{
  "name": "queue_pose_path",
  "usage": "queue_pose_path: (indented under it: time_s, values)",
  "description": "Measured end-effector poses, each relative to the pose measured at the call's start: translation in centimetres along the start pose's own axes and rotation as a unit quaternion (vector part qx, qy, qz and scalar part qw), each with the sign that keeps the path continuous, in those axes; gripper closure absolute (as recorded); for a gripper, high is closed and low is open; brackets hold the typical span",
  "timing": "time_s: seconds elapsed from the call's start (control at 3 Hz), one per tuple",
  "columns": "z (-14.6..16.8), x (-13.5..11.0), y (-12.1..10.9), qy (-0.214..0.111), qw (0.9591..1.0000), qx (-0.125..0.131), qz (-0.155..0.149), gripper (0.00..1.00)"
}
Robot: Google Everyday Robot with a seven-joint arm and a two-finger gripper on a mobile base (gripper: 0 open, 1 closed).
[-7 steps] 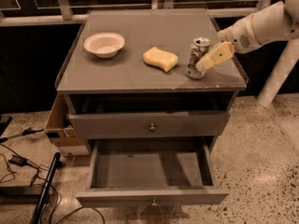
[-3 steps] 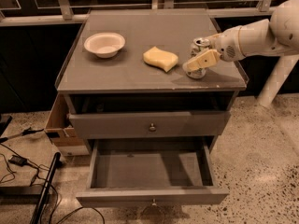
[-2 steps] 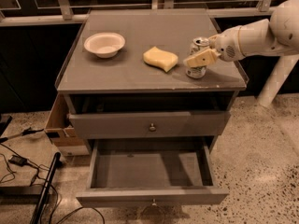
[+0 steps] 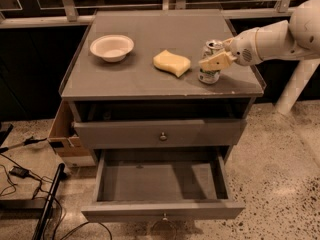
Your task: Place 7up can into middle drawer
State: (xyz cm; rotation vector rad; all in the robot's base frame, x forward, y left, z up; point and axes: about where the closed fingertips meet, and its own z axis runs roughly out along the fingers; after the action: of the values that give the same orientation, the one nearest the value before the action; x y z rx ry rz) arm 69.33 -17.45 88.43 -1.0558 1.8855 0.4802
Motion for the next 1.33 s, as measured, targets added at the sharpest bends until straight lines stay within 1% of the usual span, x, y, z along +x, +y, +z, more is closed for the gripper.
queue_pose_path:
  time_s: [0.33, 0.67, 1.0, 1.33]
  values:
    - [0.0, 0.0, 0.0, 0.000, 1.0000, 0.000, 0.000, 1.00]
    - [-2.3, -1.0, 2.6, -0.009, 0.9994, -0.029, -0.019, 1.00]
    - [-5.0, -1.3, 5.7, -0.017, 0.9976, -0.059, -0.033, 1.00]
    - [-9.3, -2.8, 11.4, -0.025, 0.9938, -0.103, -0.035, 1.00]
